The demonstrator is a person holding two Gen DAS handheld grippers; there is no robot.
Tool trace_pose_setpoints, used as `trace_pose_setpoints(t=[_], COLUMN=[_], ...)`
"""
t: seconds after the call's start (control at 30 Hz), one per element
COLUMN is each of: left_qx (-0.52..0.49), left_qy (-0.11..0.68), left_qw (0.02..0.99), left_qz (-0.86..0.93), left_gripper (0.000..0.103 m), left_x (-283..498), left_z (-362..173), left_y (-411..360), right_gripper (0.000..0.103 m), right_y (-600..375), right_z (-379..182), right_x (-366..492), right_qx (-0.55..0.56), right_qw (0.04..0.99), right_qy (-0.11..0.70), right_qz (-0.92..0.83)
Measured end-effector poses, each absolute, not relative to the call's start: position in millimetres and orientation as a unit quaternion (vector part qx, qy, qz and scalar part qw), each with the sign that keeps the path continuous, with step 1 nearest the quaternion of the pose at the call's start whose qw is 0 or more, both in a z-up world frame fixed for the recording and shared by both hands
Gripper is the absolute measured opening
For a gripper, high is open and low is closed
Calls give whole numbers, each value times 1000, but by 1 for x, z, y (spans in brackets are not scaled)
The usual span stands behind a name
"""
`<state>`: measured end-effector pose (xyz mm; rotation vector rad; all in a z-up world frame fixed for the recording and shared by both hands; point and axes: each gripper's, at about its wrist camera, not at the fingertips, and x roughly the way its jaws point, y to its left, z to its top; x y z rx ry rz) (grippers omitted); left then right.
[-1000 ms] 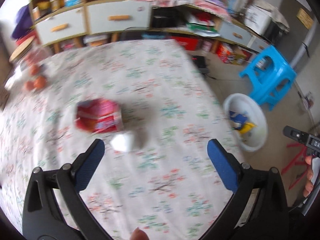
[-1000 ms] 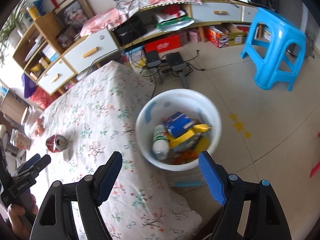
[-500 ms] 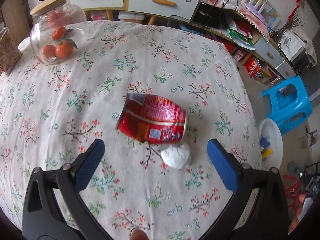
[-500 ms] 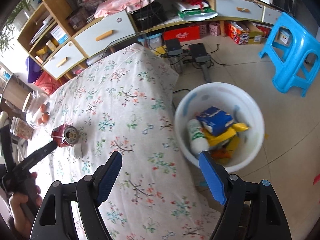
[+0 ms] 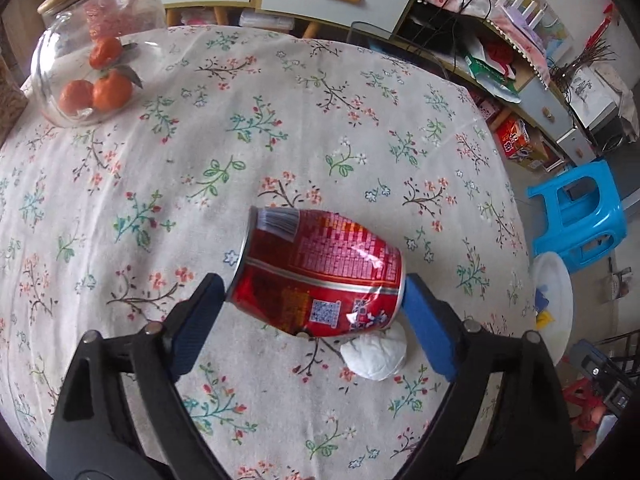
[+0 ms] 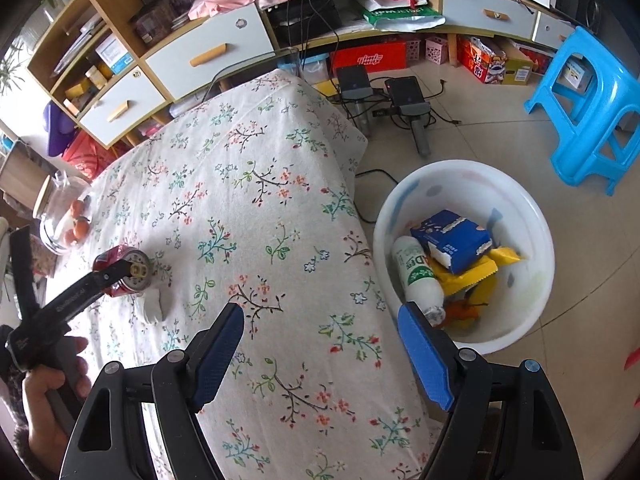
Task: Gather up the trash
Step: 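Grasp the crumpled white tissue with the right gripper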
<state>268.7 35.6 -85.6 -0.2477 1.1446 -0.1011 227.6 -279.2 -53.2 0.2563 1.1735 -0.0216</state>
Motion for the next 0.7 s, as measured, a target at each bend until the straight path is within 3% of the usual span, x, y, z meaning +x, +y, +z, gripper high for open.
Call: trace_pose_setpoints(t=[0.7], left_qx=[-114], left_qy=[509], left_qw=[853], left_qz=[-22], left_gripper=[89], left_x=[201], left_z=[-49], left_y=[121], right_gripper=[81], right_y=[-133], right_z=[-89], right_x=[255], right_qx=[49], right_qw=[816], right_qy=[570], right_qz=[85])
